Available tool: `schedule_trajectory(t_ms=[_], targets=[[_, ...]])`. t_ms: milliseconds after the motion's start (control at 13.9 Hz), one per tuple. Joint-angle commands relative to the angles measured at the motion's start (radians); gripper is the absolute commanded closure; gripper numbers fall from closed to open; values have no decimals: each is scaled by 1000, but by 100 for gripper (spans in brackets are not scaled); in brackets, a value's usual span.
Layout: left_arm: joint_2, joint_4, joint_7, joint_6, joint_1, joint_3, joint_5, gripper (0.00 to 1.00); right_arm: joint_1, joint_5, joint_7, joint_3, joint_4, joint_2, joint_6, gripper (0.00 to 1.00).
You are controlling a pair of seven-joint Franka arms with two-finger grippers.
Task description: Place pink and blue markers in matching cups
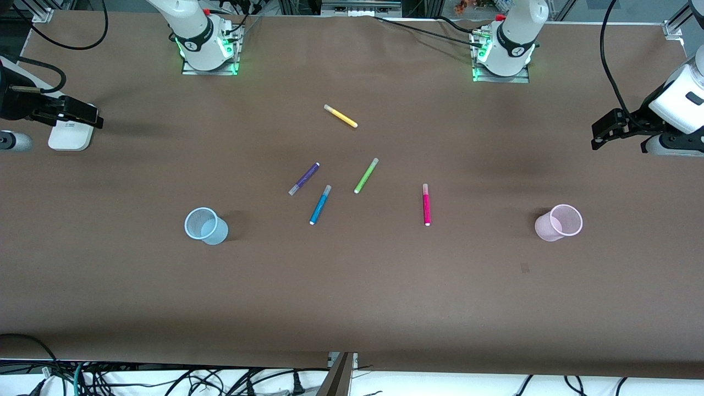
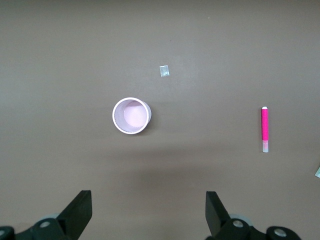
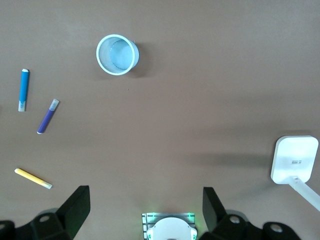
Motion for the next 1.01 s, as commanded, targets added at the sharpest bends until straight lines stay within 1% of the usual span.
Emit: schedule_trajectory(t_ms=[0, 719, 863, 935], targets=[[13, 31, -8, -25, -2, 3, -10, 0, 16, -20, -3, 3, 40, 22, -14, 1], [21, 28, 5, -28, -5, 3, -15, 0, 15, -14, -14, 2, 42, 30, -8, 1], [21, 28, 4, -90, -5, 1, -18, 0, 19, -12, -13, 3, 40, 33, -8, 1], [21, 28, 4, -98, -6, 1, -18, 0, 30, -11, 1, 3, 35, 31, -7, 1]])
